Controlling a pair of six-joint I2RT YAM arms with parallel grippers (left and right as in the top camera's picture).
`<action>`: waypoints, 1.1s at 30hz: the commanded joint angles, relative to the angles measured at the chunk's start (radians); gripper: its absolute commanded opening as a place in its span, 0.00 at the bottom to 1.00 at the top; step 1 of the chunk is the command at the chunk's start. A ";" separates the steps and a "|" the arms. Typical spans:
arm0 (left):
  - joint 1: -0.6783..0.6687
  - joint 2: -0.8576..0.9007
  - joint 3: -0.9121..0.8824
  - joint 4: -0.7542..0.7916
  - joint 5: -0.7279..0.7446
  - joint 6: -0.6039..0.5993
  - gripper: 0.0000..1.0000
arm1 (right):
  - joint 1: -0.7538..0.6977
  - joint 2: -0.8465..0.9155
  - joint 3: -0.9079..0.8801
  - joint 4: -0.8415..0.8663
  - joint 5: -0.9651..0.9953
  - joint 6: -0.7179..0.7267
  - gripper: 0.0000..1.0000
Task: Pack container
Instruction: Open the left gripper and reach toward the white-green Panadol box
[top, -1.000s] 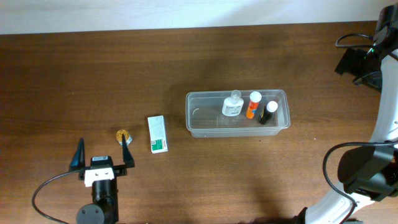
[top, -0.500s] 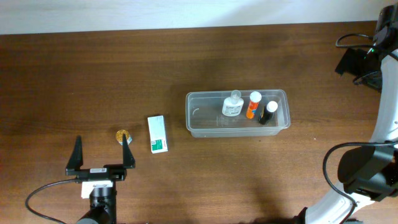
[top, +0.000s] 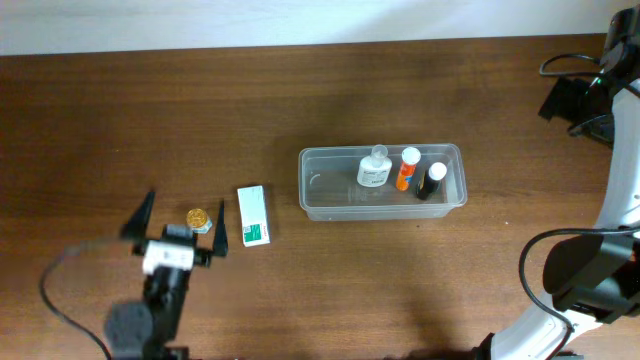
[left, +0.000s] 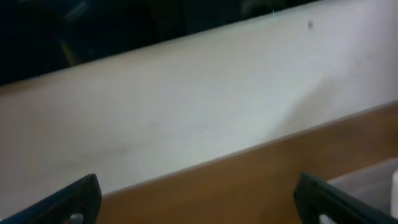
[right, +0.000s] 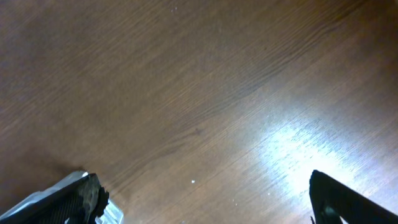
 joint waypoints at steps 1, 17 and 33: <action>0.003 0.203 0.220 -0.143 0.032 0.042 0.99 | -0.003 -0.010 -0.006 0.000 0.005 0.007 0.98; -0.022 0.721 0.605 -0.437 0.256 -0.050 0.99 | -0.003 -0.010 -0.006 0.000 0.005 0.007 0.98; -0.198 1.088 1.104 -1.052 -0.136 -0.212 1.00 | -0.003 -0.010 -0.006 0.000 0.005 0.007 0.98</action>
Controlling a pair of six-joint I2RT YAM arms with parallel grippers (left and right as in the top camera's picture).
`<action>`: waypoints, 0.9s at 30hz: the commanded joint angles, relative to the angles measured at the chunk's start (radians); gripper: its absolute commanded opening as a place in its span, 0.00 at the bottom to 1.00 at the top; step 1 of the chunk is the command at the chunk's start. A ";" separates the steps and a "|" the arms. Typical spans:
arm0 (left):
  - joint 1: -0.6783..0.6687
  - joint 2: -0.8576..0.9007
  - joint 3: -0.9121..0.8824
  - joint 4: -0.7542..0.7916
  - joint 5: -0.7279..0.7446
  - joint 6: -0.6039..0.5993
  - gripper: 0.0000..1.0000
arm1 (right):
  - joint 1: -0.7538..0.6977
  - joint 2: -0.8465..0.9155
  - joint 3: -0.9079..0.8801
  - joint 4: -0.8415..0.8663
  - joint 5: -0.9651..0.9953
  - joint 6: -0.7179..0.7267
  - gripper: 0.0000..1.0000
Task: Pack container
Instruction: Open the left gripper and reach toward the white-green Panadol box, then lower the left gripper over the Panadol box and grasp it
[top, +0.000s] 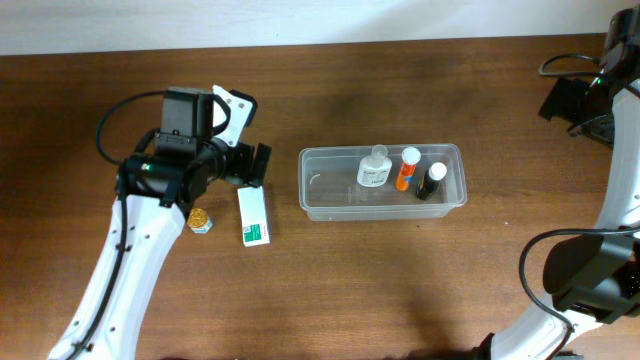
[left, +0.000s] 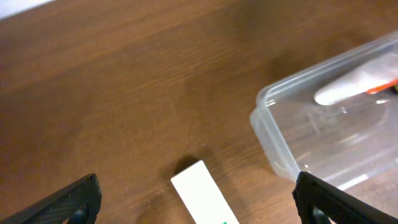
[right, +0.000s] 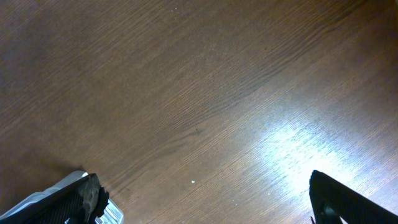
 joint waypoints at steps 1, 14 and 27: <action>0.018 0.025 0.018 -0.002 -0.059 -0.217 0.99 | -0.003 -0.010 -0.005 0.000 0.005 0.007 0.98; 0.023 0.150 0.013 -0.148 0.051 -0.407 0.99 | -0.003 -0.010 -0.005 0.000 0.005 0.007 0.98; 0.021 0.361 0.013 -0.228 0.028 -0.507 0.99 | -0.003 -0.010 -0.005 0.000 0.005 0.007 0.98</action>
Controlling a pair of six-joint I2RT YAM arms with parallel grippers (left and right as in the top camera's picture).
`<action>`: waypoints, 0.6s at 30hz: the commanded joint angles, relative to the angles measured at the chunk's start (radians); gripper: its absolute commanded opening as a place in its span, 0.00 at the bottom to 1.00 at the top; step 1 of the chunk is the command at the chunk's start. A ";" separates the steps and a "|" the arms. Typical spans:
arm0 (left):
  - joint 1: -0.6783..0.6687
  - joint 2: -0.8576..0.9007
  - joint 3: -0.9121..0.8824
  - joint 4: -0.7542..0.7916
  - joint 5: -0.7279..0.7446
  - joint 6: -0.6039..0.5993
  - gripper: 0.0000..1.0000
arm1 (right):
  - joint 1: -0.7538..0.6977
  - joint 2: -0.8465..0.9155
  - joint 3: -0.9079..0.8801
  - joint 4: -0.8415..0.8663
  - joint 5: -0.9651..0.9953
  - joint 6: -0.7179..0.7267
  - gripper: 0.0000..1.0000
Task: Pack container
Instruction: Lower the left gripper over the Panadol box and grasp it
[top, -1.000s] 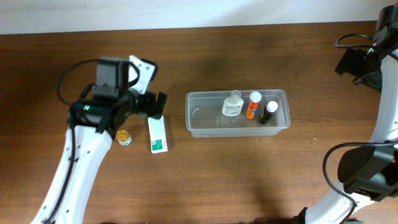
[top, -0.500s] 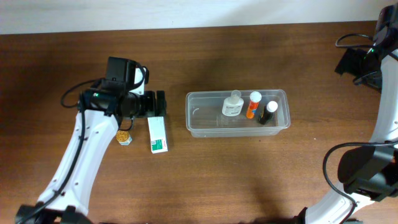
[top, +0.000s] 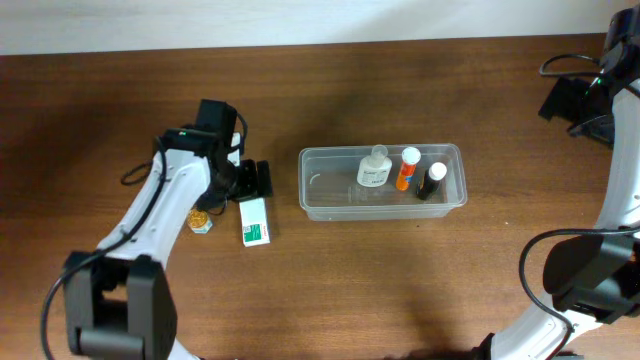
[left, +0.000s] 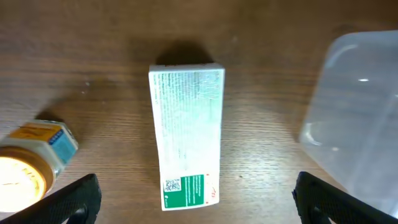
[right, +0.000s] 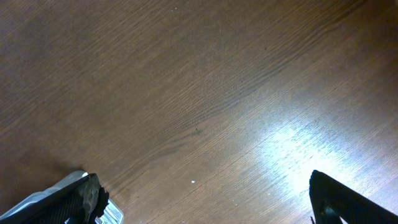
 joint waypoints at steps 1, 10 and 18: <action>-0.004 0.041 0.011 -0.018 0.007 -0.029 0.99 | -0.003 -0.010 -0.005 0.000 0.005 0.007 0.98; -0.004 0.099 0.011 -0.040 0.007 -0.062 0.99 | -0.003 -0.010 -0.005 0.000 0.005 0.007 0.98; -0.004 0.141 0.011 -0.043 0.004 -0.069 0.99 | -0.003 -0.010 -0.005 0.000 0.005 0.007 0.98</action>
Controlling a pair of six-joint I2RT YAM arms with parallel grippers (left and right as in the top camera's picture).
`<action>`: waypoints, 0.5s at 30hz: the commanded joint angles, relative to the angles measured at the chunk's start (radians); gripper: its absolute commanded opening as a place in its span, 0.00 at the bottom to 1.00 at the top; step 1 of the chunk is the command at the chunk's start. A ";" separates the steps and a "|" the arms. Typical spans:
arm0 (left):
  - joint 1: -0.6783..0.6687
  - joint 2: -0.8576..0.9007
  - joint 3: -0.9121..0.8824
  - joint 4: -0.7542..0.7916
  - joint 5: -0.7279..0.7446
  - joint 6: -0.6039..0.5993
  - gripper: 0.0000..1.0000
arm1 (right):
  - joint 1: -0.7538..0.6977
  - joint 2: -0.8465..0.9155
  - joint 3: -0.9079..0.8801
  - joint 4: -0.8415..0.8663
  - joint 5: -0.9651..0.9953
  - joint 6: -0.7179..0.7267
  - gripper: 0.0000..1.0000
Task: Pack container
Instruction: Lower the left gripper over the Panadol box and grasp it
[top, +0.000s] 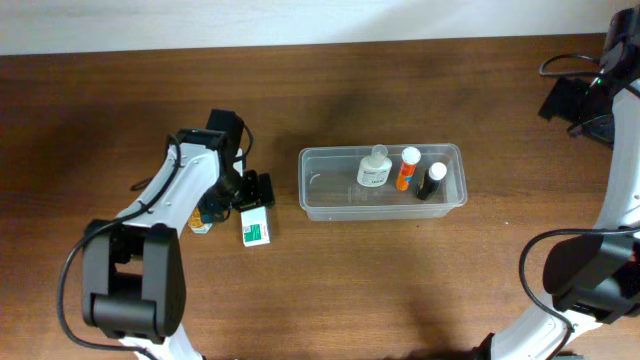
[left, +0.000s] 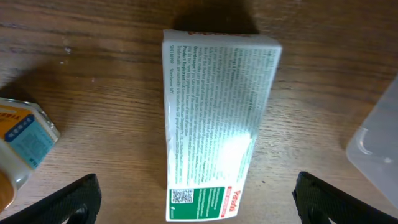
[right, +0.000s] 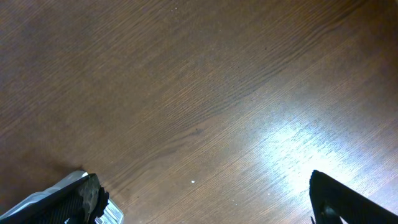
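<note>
A white medicine box (left: 217, 124) with a green end lies flat on the wooden table. My left gripper (left: 202, 205) hangs open right over it, one finger on each side, not touching. In the overhead view the left gripper (top: 240, 193) covers the box's (top: 256, 229) far end. The clear plastic container (top: 382, 183) to the right holds a clear bottle (top: 373, 168), an orange bottle (top: 407, 168) and a black bottle (top: 432, 180). My right gripper (right: 205, 199) is open above bare wood.
A small jar with a gold lid (top: 200, 219) lies just left of the box; the same jar (left: 18, 155) shows in the left wrist view. The container's corner (left: 376, 143) is close on the right. Cables and a dark mount (top: 575, 95) sit at the far right.
My left gripper has come lower and closer over the white box, which now fills more of the wrist view. The box, jar and container have not moved. The right arm is still.
At first my left gripper was near the table's front left, its camera facing the wall. Then it was raised behind the box, looking at box and container. Later it pointed down over the box, and now it sits closer, still open.
</note>
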 joint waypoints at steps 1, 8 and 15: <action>-0.004 0.029 0.011 -0.005 0.003 -0.017 0.99 | -0.003 -0.010 -0.005 0.000 0.005 0.008 0.98; -0.004 0.086 0.011 -0.007 0.004 -0.016 0.99 | -0.003 -0.010 -0.005 0.000 0.005 0.008 0.98; -0.005 0.109 0.011 -0.007 0.003 -0.016 0.99 | -0.003 -0.010 -0.005 0.000 0.005 0.008 0.98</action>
